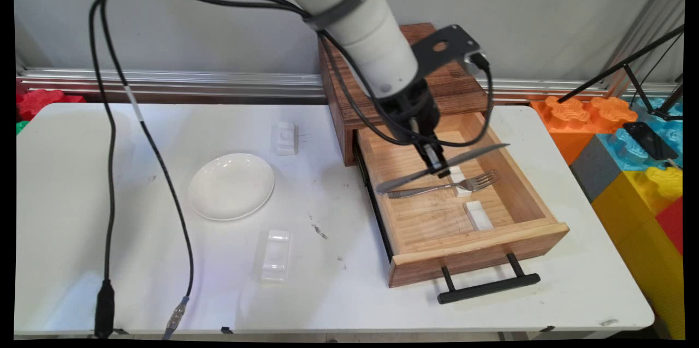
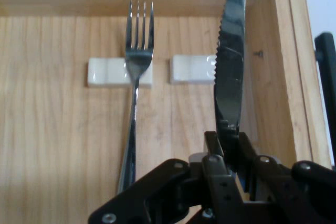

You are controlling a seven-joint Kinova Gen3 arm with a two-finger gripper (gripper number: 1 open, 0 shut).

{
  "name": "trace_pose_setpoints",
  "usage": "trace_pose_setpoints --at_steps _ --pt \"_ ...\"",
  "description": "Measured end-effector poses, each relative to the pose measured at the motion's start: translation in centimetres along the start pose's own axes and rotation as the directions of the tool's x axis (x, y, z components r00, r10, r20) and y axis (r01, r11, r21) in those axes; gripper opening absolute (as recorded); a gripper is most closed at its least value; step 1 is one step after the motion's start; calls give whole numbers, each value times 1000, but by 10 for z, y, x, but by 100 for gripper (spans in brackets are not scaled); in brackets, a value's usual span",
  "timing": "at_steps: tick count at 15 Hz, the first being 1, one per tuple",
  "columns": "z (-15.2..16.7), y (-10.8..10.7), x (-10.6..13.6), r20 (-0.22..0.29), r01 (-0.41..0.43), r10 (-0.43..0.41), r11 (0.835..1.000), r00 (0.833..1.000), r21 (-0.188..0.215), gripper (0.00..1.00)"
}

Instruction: Place the picked object into the drawer

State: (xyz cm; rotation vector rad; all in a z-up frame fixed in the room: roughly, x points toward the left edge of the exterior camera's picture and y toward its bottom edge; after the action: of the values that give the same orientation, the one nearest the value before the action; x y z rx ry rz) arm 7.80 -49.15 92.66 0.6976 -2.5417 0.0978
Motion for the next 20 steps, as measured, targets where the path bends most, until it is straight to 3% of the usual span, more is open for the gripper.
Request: trace_pose_setpoints --at_steps 7,20 --pt "46 7 13 -32 8 -9 1000 999 -9 0" --pt "115 4 -2 -39 1 -1 1000 999 -8 0"
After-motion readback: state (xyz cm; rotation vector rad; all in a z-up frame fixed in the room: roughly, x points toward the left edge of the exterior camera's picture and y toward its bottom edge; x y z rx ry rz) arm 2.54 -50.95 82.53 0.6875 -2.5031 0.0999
